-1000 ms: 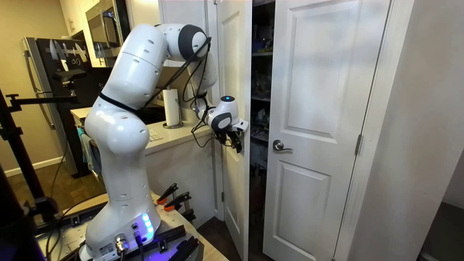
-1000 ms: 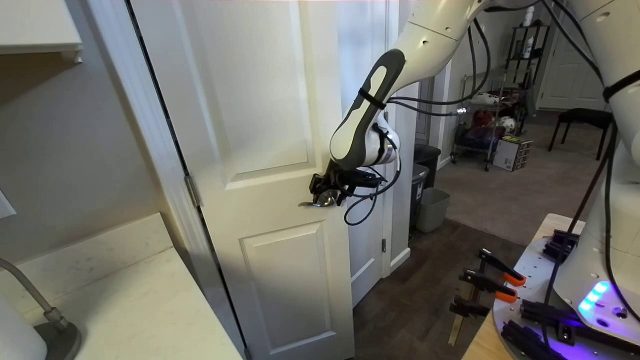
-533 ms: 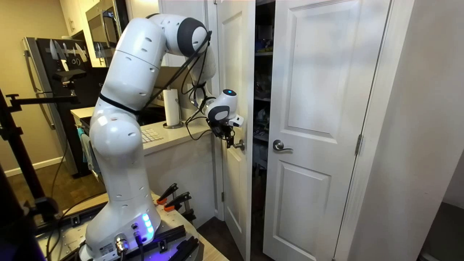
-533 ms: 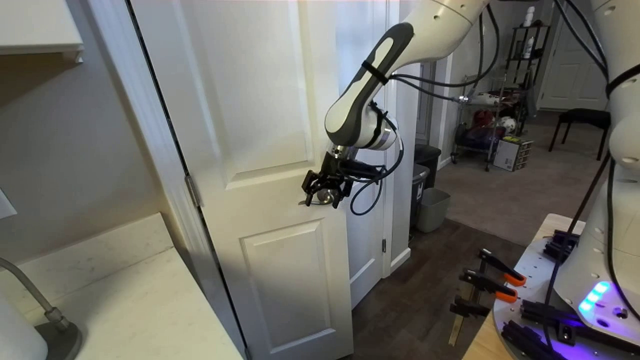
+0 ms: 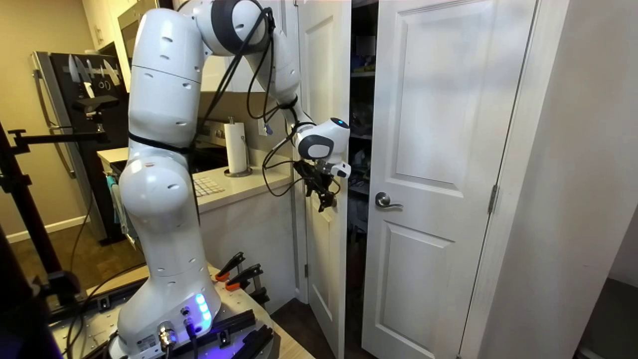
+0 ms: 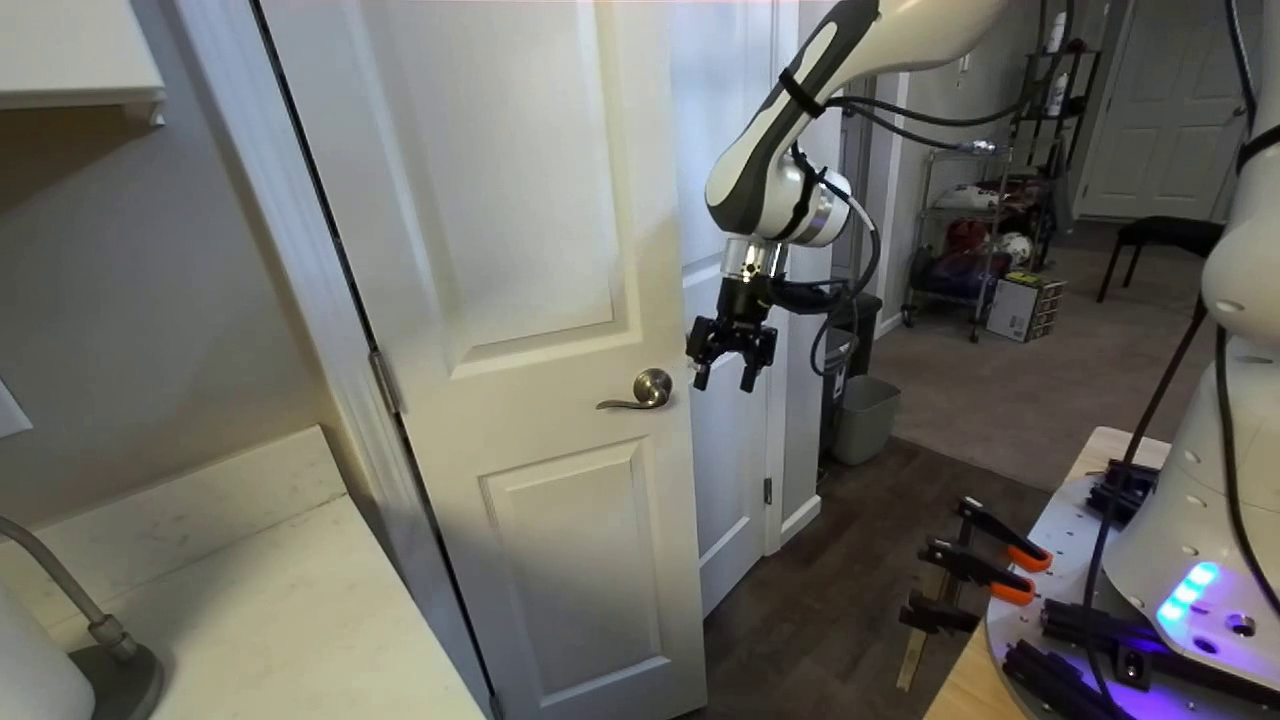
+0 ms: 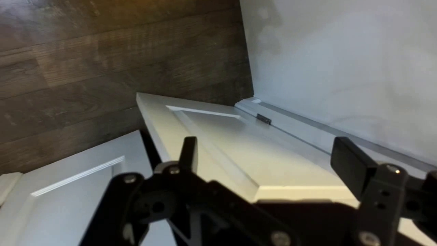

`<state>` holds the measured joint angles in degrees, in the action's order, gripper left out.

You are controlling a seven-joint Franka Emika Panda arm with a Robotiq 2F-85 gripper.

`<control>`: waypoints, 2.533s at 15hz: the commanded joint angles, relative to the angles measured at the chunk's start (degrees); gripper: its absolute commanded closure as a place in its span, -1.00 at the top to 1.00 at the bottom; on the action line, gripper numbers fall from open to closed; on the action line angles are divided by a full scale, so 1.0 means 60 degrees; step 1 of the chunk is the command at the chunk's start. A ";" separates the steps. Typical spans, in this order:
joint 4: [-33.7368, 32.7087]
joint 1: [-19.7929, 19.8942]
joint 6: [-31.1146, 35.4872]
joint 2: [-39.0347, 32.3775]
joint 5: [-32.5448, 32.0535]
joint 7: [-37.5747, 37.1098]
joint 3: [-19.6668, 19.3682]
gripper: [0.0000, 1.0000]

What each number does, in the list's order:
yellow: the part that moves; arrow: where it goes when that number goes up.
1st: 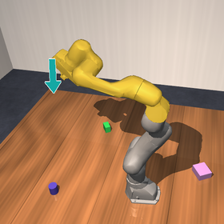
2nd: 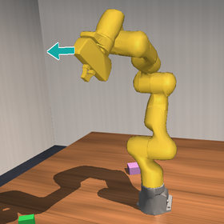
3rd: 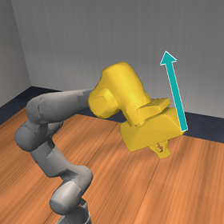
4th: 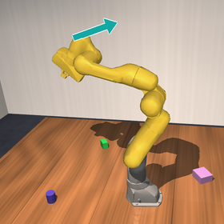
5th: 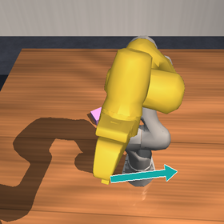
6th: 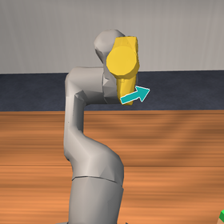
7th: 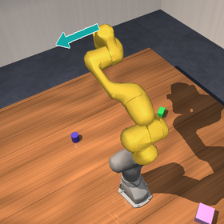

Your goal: Open the left pantry door.

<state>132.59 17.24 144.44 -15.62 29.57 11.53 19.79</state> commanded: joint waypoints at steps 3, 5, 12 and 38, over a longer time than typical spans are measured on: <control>0.0279 -0.0593 0.1581 0.0040 0.0577 0.0357 -0.1818 1.00; 0.0068 -0.0713 0.2686 -0.0256 0.0873 0.0140 -0.1975 1.00; -0.1476 -0.0545 0.4868 -0.1729 0.2157 0.0237 -0.0854 1.00; -0.2563 -0.0991 0.6089 -0.3336 0.1624 -0.1904 -0.0914 1.00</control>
<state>116.33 11.23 179.95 -35.62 40.72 -2.05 14.33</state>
